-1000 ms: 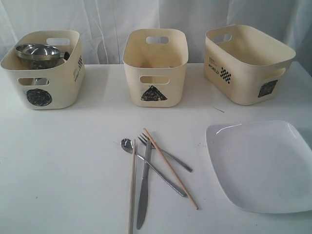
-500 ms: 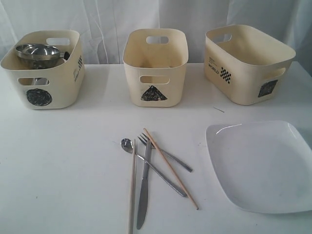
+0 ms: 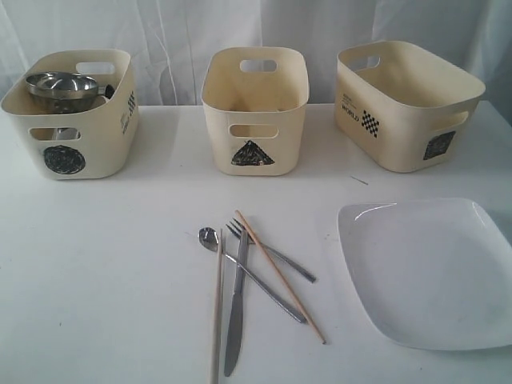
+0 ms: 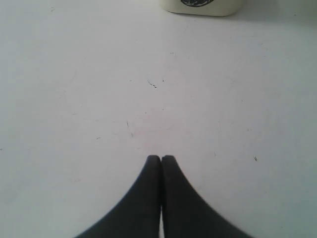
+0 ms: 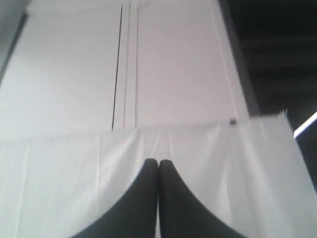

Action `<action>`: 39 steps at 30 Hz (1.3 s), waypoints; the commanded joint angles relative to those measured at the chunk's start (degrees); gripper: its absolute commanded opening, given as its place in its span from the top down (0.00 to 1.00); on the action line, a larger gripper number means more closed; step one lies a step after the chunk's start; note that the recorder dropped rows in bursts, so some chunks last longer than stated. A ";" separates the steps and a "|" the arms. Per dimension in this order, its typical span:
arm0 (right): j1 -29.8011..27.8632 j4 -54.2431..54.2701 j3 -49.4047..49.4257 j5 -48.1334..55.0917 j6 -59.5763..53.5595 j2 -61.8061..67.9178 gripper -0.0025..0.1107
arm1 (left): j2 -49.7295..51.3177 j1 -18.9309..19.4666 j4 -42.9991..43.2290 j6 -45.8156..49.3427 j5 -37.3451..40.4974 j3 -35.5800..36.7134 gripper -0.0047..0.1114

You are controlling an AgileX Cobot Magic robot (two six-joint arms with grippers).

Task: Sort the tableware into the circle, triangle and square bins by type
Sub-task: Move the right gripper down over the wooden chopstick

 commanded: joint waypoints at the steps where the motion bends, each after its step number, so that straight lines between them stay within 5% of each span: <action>1: -0.13 -1.40 -6.87 27.05 -13.85 17.55 0.98 | -0.29 0.03 -0.52 0.05 2.21 0.29 0.96; 6: -0.13 -1.63 -9.35 37.95 -32.37 34.08 0.98 | -0.29 0.03 -0.52 0.05 2.21 0.29 0.96; 12: 1.90 7.13 -16.08 50.00 -13.71 44.05 0.98 | -0.29 0.03 -0.52 0.05 2.21 0.29 0.96; 16: 15.46 17.46 -25.04 67.90 -18.84 54.64 0.98 | -0.29 0.03 -0.52 0.05 2.21 0.29 0.96; 21: 34.37 17.23 -29.34 67.20 -9.67 70.16 0.98 | -0.29 0.03 -0.52 0.05 2.21 0.29 0.96; 26: 36.83 17.23 -29.28 59.86 -7.95 78.93 0.98 | -0.29 0.03 -0.52 0.05 2.21 0.29 0.96; 28: 36.83 17.01 -29.28 60.36 -8.33 80.39 0.94 | -0.29 0.03 -0.52 0.05 2.21 0.29 0.96; 34: 36.83 16.42 -29.28 61.22 -8.33 81.62 0.56 | -0.29 0.03 -0.52 0.05 2.21 0.29 0.96; 39: 36.83 13.21 -29.28 61.22 -2.09 81.86 0.53 | -0.29 0.03 -0.52 0.05 2.21 0.29 0.96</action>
